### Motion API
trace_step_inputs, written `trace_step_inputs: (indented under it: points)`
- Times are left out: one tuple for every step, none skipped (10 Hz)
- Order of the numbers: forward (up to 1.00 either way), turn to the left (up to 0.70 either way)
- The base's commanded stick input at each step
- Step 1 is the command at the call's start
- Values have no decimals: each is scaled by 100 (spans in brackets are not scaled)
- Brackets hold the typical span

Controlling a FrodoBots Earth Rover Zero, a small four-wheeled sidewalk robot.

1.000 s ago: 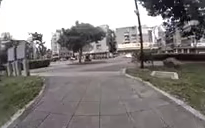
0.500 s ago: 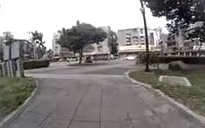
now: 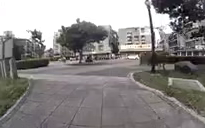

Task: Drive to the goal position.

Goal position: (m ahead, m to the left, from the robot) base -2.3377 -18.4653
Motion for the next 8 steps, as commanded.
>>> trace_step_inputs:
  points:
    - [85,0]
    - [85,0]
    - [85,0]
    - [85,0]
    - [85,0]
    - [85,0]
    - [85,0]
    - [85,0]
